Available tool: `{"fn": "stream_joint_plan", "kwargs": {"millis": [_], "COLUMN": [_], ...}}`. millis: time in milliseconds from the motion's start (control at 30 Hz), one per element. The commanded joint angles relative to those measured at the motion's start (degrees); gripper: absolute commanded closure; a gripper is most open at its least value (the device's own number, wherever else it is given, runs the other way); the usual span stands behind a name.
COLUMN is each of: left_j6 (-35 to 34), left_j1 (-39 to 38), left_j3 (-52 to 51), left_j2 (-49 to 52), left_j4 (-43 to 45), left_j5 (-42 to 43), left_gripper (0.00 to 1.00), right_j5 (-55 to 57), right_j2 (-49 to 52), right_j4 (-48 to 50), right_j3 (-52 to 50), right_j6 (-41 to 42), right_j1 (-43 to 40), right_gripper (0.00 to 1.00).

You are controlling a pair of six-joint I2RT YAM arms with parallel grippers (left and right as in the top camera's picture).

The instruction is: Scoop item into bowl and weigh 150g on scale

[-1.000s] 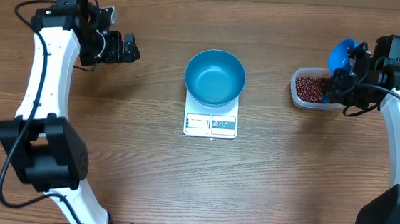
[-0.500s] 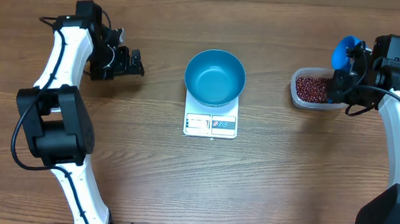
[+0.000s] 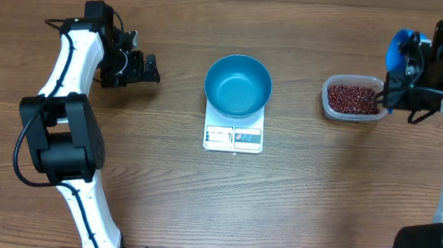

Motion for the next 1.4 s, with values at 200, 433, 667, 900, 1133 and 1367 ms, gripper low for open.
{"fn": "stream_joint_plan", "kwargs": {"millis": [200,433,667,900,1133,1367], "left_j6": [0.9,0.9,0.9,0.9,0.9,0.9], "left_j1": [-0.4,-0.4,-0.4,-0.4,-0.4,-0.4], "left_j3": [0.4,0.4,0.4,0.4,0.4,0.4], "left_j2": [0.5,0.5,0.5,0.5,0.5,0.5], "left_j4": [0.0,0.0,0.0,0.0,0.0,0.0], "left_j5": [-0.3,-0.3,-0.3,-0.3,-0.3,-0.3], "left_gripper": [0.00,0.01,0.00,0.00,0.00,0.00], "right_j5": [6.1,12.9,15.8,20.6,24.3,27.8], "right_j2": [5.2,8.9,9.0,9.0,9.0,9.3], "right_j4": [-2.3,-0.8,0.3,3.9,6.4,7.3], "right_j3": [-1.0,-1.1,-3.8,-10.9,-13.0,-13.0], "right_j6": [-3.4,-1.6,-0.8,-0.2,-8.2,-8.4], "right_j1": [0.5,4.1,6.6,7.5,7.4,7.0], "right_gripper": [0.96,0.96,0.96,0.96,0.96,0.97]}}
